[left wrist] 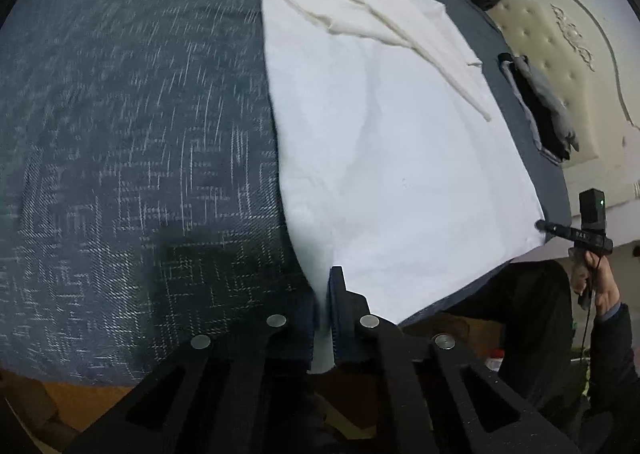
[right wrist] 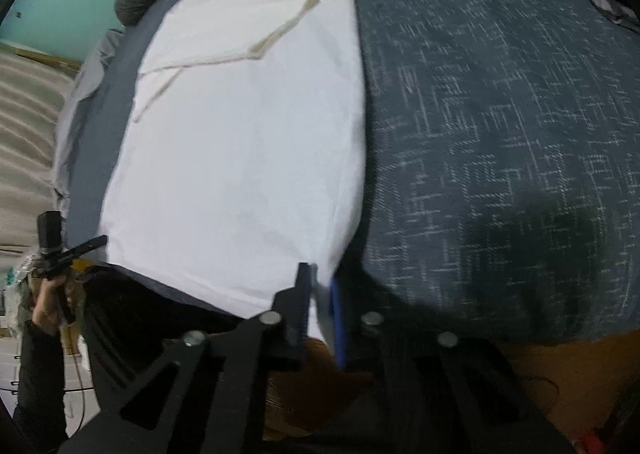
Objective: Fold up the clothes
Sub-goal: 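Grasp the shirt hem with both grippers, then lift the hem with both grippers and fold it toward the collar, then release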
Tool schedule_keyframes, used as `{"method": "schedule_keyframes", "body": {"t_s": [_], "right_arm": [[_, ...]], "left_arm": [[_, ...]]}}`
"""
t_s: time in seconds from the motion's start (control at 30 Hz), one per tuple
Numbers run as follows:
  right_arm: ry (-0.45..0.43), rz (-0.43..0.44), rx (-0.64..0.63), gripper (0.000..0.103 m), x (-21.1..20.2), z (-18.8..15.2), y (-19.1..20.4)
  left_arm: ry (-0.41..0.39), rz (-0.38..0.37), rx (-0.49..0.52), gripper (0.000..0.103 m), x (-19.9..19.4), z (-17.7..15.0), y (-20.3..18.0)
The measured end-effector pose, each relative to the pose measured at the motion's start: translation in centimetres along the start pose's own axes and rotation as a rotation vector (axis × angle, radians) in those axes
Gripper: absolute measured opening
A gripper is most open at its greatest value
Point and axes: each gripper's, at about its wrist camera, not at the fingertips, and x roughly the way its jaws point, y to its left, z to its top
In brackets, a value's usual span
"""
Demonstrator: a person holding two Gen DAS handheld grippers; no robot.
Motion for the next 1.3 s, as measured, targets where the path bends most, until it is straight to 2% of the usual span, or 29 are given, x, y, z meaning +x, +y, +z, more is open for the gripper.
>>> {"method": "schedule_keyframes", "body": {"t_s": [0.4,0.73,1.03,1.3], "right_arm": [[-0.1,0.042,-0.046,0.003,-3.3,1.1,1.7],[-0.153,0.067,-0.061,0.003,-6.3,2.5,1.5],[-0.21,0.082,-0.078,0.003,-9.0,7.2,3.1],[-0.249,0.065,-0.1,0.003,-10.5,14.8,4.7]], "left_arm": [[-0.049,0.03,0.099,0.005,-2.7,0.8,-3.1],[-0.12,0.026,0.104,0.005,-5.3,3.6,-4.4],[-0.177,0.016,0.09,0.005,-7.5,8.6,-4.6],[-0.228,-0.008,0.061,0.005,-8.3,16.2,-4.4]]}}
